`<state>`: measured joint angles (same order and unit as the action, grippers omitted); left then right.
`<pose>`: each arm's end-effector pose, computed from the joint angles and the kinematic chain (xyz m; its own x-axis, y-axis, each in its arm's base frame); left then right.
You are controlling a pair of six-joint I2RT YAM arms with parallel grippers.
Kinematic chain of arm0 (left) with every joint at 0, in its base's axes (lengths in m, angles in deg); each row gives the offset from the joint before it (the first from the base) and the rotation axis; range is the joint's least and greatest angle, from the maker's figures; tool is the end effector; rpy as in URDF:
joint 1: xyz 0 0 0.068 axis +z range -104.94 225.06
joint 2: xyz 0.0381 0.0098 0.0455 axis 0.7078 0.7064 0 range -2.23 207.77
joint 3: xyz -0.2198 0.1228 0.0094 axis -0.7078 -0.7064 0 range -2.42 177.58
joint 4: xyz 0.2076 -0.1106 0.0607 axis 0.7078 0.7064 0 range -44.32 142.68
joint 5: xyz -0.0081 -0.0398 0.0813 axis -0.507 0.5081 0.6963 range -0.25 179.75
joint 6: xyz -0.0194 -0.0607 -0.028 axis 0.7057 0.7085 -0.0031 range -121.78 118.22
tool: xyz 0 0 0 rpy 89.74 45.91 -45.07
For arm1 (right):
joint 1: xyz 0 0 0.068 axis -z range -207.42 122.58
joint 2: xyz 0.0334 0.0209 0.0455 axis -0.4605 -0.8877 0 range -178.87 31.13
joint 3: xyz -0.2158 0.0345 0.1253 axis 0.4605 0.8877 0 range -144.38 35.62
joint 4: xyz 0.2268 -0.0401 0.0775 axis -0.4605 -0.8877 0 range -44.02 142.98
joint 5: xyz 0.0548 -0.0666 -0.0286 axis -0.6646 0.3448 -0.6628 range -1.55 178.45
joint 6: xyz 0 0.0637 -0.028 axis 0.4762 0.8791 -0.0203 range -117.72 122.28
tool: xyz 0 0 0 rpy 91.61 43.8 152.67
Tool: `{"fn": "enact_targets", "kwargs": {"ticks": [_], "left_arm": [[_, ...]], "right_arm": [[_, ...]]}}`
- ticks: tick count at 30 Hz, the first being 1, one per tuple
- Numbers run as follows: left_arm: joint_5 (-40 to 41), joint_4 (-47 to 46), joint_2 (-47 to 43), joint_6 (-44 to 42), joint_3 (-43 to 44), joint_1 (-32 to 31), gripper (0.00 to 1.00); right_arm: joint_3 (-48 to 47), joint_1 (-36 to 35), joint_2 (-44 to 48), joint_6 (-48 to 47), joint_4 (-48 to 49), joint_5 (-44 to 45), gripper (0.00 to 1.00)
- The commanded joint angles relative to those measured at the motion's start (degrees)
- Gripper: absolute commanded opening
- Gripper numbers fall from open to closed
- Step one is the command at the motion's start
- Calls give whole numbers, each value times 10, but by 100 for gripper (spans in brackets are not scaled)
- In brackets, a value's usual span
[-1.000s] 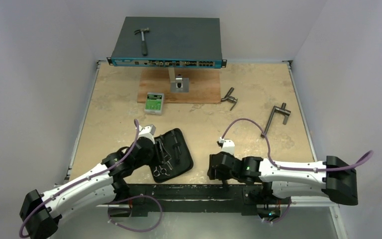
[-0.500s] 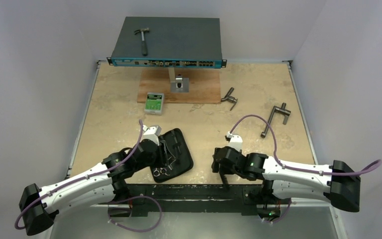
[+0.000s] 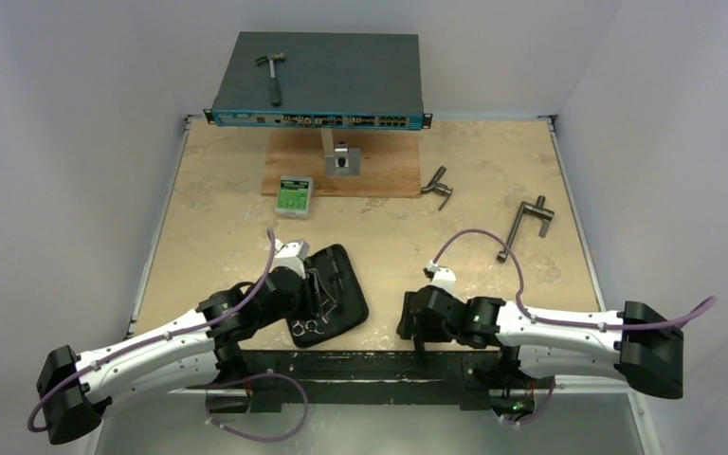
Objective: Sort the hair-cutting tools
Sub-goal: Pick up the comb at the center of the board.
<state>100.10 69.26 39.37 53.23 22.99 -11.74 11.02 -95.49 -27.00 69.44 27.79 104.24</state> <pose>0.1024 -0.1377 0.1862 -0.8133 -0.2291 -0.5348 0.1415 0.8137 -0.5638 0.0812 0.1609 0.1352 -0.8979 0.1442 -0.4159 -0.0319 0.9210 0.3883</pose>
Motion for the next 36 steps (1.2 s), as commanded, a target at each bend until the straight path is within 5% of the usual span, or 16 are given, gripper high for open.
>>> {"fn": "enact_targets", "kwargs": {"ticks": [1,7,12,16,20,23,29,36], "left_arm": [[11,-22,-8,9,-5,-6,41],[15,-2,-31,8,-7,-9,41],[27,30,-70,11,-18,-10,41],[16,28,-69,-8,-14,-11,40],[-9,9,-34,-45,9,-29,40],[-13,-1,15,-69,47,-80,40],[52,37,194,-103,177,-194,40],[53,67,402,-129,315,-232,39]], "right_arm": [[2,-13,-28,25,45,-42,65],[-53,-24,-76,11,39,-28,65],[-77,-12,5,21,-36,54,65],[-71,106,26,-68,-16,48,60],[-81,191,-27,-159,58,21,43],[-86,233,-68,-197,98,-12,38],[-75,278,-73,-215,134,-35,42],[-33,318,-57,-218,178,-68,45]]}}
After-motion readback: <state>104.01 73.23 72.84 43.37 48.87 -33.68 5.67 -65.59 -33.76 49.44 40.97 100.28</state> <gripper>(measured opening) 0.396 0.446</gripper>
